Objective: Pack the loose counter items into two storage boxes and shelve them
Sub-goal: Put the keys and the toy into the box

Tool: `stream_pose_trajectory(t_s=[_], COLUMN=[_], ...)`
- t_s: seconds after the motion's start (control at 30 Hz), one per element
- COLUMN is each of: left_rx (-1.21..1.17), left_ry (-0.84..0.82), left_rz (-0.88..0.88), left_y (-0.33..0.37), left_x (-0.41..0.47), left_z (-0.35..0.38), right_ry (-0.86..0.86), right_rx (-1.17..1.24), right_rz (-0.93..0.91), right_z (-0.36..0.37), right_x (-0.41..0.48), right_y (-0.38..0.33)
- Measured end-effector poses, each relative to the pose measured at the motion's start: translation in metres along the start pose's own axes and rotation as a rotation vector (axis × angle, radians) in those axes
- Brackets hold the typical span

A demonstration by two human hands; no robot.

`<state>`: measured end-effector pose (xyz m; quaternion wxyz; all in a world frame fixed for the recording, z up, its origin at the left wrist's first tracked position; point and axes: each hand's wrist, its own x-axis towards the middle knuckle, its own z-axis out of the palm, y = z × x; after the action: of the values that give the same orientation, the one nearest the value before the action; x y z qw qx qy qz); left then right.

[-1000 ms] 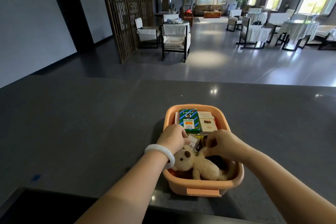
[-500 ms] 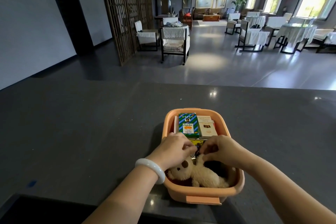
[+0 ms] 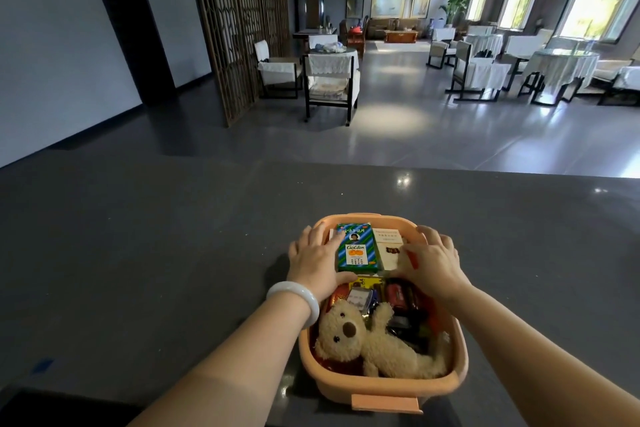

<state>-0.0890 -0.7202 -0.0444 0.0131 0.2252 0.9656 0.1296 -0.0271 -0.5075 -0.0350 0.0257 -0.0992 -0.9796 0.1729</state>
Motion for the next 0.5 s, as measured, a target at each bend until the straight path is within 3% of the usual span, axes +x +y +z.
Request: stream_pose_trajectory(t_s=[0.37,0.5], left_rx=[0.061,0.0], left_ry=[0.067,0.048], left_rz=[0.028,0.033], left_y=[-0.0012,-0.0025], left_x=[-0.0009,-0.0011], left_z=[-0.0029,-0.0051], right_ry=[0.04,0.018], right_rx=[-0.076,0.003], right_rz=[-0.017,0.01], right_z=[-0.0003,-0.0005], right_x=[0.0042,0.0046], right_y=[-0.0041,-0.0018])
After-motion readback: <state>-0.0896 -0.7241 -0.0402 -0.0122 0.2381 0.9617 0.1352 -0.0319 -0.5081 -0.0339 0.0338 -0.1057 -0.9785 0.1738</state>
